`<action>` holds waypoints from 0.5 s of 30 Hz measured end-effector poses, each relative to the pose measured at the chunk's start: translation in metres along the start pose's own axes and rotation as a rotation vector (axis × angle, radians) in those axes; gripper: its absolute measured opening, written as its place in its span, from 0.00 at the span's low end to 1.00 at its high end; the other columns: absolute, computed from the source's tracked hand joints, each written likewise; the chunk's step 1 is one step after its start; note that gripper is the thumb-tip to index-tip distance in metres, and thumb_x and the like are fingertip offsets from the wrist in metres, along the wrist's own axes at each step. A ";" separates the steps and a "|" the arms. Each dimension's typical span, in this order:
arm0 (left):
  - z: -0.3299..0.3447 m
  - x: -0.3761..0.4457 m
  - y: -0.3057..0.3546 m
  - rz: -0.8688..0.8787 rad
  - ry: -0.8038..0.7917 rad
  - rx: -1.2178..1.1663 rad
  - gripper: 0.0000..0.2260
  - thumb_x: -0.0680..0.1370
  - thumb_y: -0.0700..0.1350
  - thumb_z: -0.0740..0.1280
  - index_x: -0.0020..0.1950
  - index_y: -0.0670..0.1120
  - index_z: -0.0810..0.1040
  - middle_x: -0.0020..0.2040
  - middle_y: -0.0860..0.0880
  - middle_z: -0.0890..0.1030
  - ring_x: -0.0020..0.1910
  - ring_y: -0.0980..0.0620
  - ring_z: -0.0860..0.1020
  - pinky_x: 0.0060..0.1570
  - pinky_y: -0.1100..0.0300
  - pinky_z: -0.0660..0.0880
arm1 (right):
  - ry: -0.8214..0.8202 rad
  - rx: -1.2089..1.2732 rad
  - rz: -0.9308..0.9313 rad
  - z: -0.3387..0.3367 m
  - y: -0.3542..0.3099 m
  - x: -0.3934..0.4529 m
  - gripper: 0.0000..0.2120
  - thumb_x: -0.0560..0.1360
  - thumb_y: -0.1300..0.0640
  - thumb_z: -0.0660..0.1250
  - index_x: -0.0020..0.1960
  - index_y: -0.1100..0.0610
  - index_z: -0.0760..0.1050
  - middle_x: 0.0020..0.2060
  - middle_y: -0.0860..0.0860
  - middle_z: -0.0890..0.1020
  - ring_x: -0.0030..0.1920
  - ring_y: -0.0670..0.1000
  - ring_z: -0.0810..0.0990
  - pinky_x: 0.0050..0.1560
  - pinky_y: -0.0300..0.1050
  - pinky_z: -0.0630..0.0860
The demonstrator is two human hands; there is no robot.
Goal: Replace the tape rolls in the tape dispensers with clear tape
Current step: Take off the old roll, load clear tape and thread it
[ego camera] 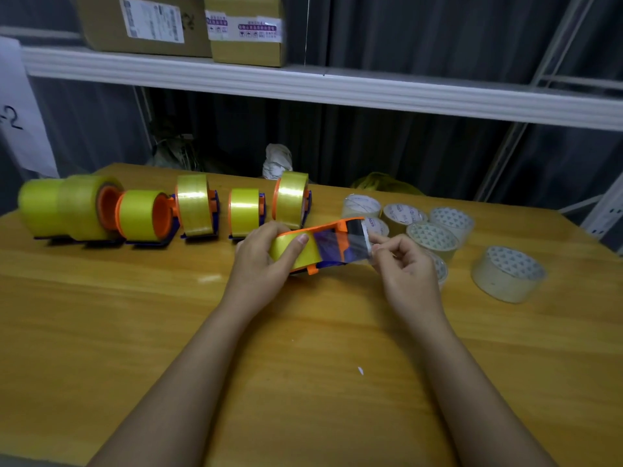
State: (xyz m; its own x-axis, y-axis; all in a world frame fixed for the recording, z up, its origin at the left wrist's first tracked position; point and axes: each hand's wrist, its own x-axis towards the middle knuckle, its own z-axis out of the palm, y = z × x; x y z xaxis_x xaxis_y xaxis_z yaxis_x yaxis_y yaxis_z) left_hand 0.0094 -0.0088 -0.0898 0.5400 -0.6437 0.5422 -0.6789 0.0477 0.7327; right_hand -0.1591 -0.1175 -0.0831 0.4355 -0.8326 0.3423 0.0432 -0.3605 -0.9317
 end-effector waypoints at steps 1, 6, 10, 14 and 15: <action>0.000 0.000 0.000 0.006 -0.002 -0.002 0.13 0.76 0.58 0.62 0.47 0.48 0.76 0.39 0.57 0.76 0.42 0.56 0.75 0.42 0.55 0.69 | 0.005 0.008 0.018 0.000 0.001 0.001 0.08 0.77 0.64 0.65 0.38 0.59 0.74 0.54 0.49 0.82 0.54 0.37 0.79 0.59 0.44 0.77; -0.001 -0.001 0.003 0.009 -0.016 0.002 0.13 0.77 0.57 0.63 0.48 0.48 0.76 0.41 0.58 0.75 0.44 0.57 0.74 0.46 0.52 0.70 | 0.020 0.031 0.057 0.000 -0.001 0.002 0.10 0.77 0.63 0.65 0.38 0.57 0.73 0.52 0.47 0.82 0.53 0.38 0.80 0.60 0.47 0.77; -0.002 -0.002 0.004 0.002 -0.024 0.000 0.12 0.76 0.58 0.62 0.48 0.49 0.75 0.41 0.58 0.75 0.44 0.54 0.75 0.49 0.45 0.72 | 0.033 0.032 0.060 -0.001 -0.002 0.002 0.11 0.77 0.63 0.65 0.37 0.55 0.73 0.47 0.44 0.82 0.52 0.36 0.80 0.59 0.48 0.78; -0.002 -0.002 0.005 0.012 -0.029 0.007 0.13 0.76 0.57 0.61 0.49 0.49 0.75 0.42 0.59 0.75 0.45 0.56 0.74 0.51 0.45 0.72 | 0.039 0.038 0.073 -0.001 0.000 0.003 0.11 0.78 0.62 0.65 0.37 0.55 0.73 0.46 0.45 0.83 0.57 0.43 0.79 0.61 0.51 0.77; -0.002 -0.002 0.005 0.015 -0.032 0.008 0.13 0.76 0.57 0.61 0.49 0.48 0.75 0.43 0.59 0.75 0.46 0.55 0.74 0.51 0.45 0.72 | 0.040 0.040 0.080 -0.002 0.001 0.003 0.11 0.78 0.61 0.65 0.37 0.55 0.73 0.48 0.45 0.83 0.58 0.43 0.79 0.61 0.52 0.77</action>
State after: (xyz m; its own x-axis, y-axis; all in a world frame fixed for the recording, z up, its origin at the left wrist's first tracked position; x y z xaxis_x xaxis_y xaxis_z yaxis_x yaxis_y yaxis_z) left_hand 0.0054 -0.0058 -0.0867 0.5138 -0.6673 0.5392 -0.6904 0.0515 0.7216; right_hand -0.1591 -0.1210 -0.0824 0.4031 -0.8743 0.2703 0.0459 -0.2757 -0.9601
